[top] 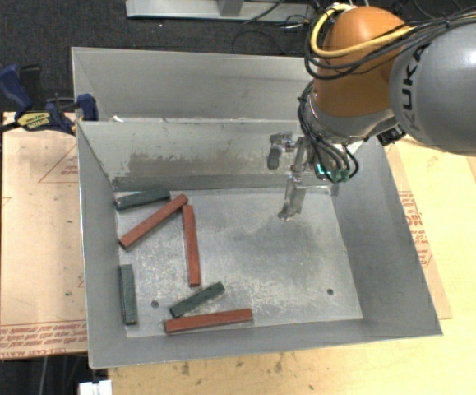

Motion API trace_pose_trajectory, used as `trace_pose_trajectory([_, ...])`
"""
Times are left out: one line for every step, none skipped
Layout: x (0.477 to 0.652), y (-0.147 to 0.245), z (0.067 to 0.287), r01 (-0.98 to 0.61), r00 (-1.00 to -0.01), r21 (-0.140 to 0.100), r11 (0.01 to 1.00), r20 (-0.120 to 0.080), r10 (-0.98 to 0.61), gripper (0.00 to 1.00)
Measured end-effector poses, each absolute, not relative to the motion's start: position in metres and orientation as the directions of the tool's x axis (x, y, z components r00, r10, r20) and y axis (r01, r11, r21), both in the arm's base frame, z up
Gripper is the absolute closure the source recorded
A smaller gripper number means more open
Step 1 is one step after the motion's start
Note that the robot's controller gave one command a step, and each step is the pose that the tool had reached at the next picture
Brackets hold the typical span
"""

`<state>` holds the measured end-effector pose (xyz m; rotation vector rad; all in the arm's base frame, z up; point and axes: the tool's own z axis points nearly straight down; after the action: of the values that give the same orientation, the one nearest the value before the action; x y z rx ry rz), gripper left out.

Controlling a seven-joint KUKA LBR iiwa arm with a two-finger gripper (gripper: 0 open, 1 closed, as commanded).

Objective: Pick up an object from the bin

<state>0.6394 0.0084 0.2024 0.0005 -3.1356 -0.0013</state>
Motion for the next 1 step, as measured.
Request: trace_pose_trajectory([0.6409, 0.0084, 0.2073, 0.000, -1.000, 0.001, 1.000, -0.002, 0.000, 0.00])
